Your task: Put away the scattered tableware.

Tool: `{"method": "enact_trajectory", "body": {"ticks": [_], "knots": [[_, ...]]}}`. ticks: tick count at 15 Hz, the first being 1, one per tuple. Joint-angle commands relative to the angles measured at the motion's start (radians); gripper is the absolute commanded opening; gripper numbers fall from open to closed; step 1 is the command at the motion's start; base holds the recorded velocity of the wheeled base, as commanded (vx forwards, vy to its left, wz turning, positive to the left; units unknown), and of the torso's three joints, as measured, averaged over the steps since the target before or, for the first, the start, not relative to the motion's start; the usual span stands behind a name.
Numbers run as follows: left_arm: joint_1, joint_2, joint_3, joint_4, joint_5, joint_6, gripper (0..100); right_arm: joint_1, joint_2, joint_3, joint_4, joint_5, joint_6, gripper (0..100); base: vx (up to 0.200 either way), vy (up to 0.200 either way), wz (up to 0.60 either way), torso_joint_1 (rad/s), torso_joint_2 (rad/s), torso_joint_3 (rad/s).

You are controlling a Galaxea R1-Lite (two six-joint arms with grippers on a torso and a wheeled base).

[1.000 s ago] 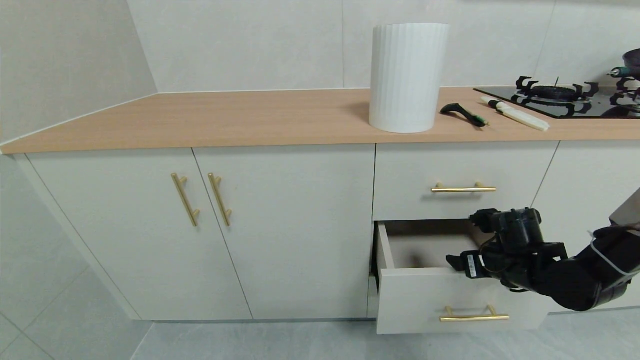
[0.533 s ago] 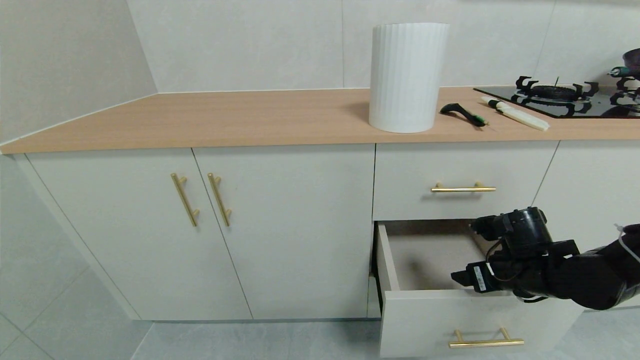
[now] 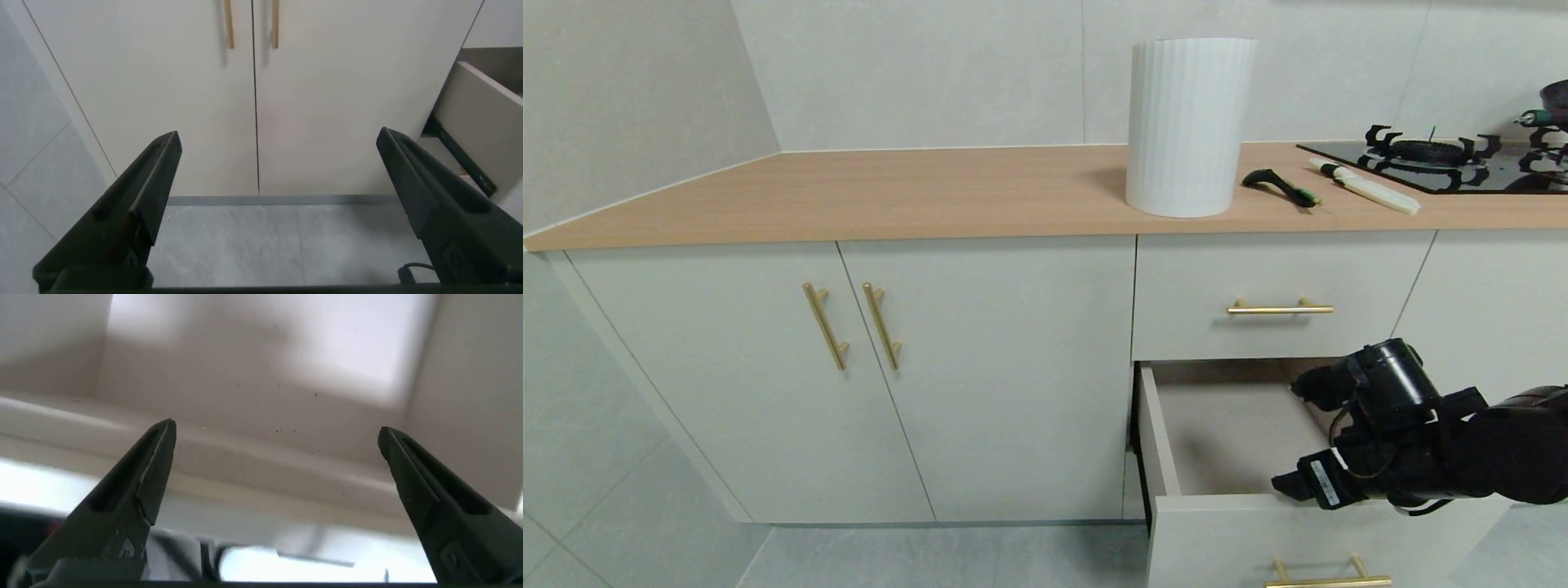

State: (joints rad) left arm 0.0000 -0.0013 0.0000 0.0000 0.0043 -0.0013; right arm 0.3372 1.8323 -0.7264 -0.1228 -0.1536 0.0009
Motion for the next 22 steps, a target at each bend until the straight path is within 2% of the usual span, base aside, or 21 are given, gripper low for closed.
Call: {"method": "enact_trajectory", "body": {"ticks": [1,5,9,11,15,18,21,22], "knots": [[-0.002,0.001,0.000,0.000,0.000,0.000,100,0.011,-0.016,-0.011,0.045,0.000,-0.012,100,0.000,0.000,0.00,0.000,0.00,0.000],[0.000,0.001,0.000,0.000,0.000,0.000,100,0.026,-0.024,-0.021,0.160,-0.009,-0.028,100,0.000,0.000,0.00,0.000,0.00,0.000],[-0.002,0.001,0.000,0.000,0.000,0.000,100,0.080,-0.093,-0.048,0.420,-0.007,-0.078,100,0.000,0.000,0.00,0.000,0.00,0.000],[-0.002,0.001,0.000,0.000,0.000,0.000,100,0.103,-0.096,-0.051,0.466,-0.006,-0.078,100,0.000,0.000,0.00,0.000,0.00,0.000],[-0.002,0.001,0.000,0.000,0.000,0.000,100,0.109,-0.097,-0.074,0.463,-0.006,-0.065,100,0.000,0.000,0.00,0.000,0.00,0.000],[0.000,0.001,0.000,0.000,0.000,0.000,100,0.098,-0.139,-0.127,0.462,0.002,0.016,100,0.000,0.000,0.00,0.000,0.00,0.000],[0.000,0.001,0.000,0.000,0.000,0.000,100,0.055,-0.185,-0.163,0.457,0.003,0.027,100,0.000,0.000,0.00,0.000,0.00,0.000],[-0.002,0.001,0.000,0.000,0.000,0.000,100,0.020,-0.222,-0.168,0.397,0.005,0.028,100,0.000,0.000,0.00,0.000,0.00,0.000]]}}
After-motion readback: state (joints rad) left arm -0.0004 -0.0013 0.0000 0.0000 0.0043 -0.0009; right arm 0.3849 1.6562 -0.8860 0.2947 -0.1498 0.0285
